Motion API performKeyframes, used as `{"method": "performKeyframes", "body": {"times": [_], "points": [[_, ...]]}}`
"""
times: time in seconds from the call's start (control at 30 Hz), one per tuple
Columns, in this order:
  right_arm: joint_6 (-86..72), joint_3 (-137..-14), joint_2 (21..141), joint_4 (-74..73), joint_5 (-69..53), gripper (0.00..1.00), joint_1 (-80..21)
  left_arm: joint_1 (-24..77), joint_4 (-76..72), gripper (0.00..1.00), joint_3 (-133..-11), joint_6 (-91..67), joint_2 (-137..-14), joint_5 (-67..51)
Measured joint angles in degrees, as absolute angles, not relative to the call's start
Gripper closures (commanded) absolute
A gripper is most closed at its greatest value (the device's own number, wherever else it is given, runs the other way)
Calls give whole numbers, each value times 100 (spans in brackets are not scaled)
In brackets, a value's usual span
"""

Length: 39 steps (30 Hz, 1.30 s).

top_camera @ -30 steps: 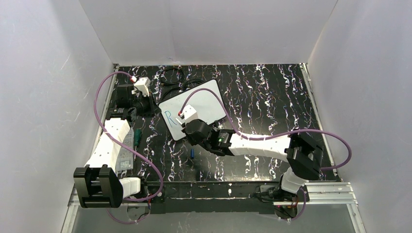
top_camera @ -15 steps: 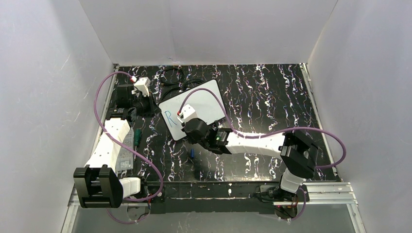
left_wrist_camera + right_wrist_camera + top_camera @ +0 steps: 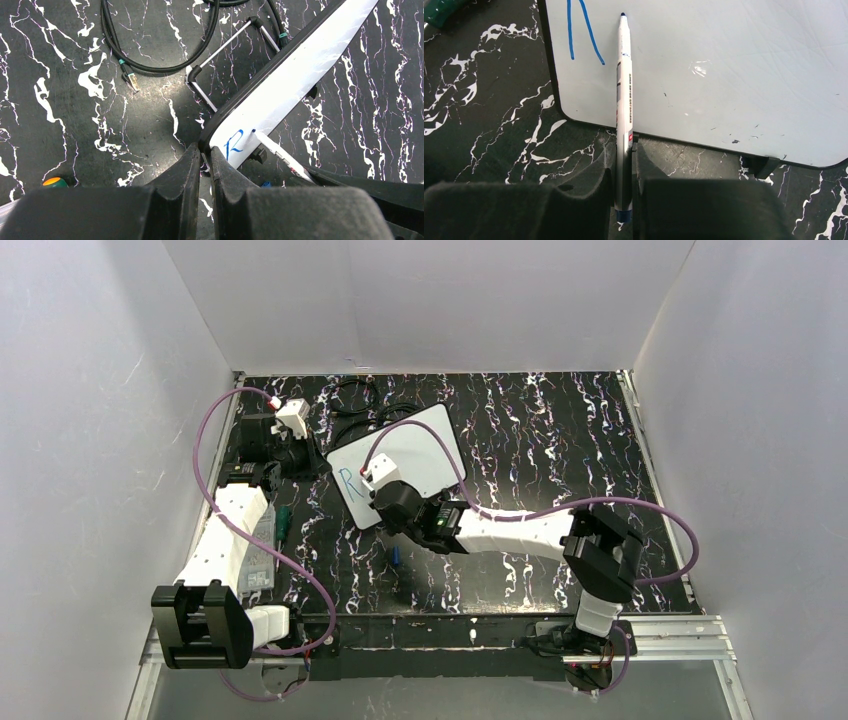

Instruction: Write a sentence on the whiteboard

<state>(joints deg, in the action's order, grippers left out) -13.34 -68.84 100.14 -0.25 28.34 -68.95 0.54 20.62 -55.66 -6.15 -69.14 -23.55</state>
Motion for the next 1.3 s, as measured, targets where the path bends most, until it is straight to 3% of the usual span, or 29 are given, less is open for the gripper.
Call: {"method": "performKeyframes", "body": {"times": [0.8, 1.3], "points": [[-1684, -6497, 9751, -143, 2495, 99, -6908, 54, 2060, 100, -5559, -615, -6893, -2335], [-1238, -7052, 9863, 32, 2856, 99, -6901, 54, 2058, 100, -5557, -615, -6890, -2335]]}}
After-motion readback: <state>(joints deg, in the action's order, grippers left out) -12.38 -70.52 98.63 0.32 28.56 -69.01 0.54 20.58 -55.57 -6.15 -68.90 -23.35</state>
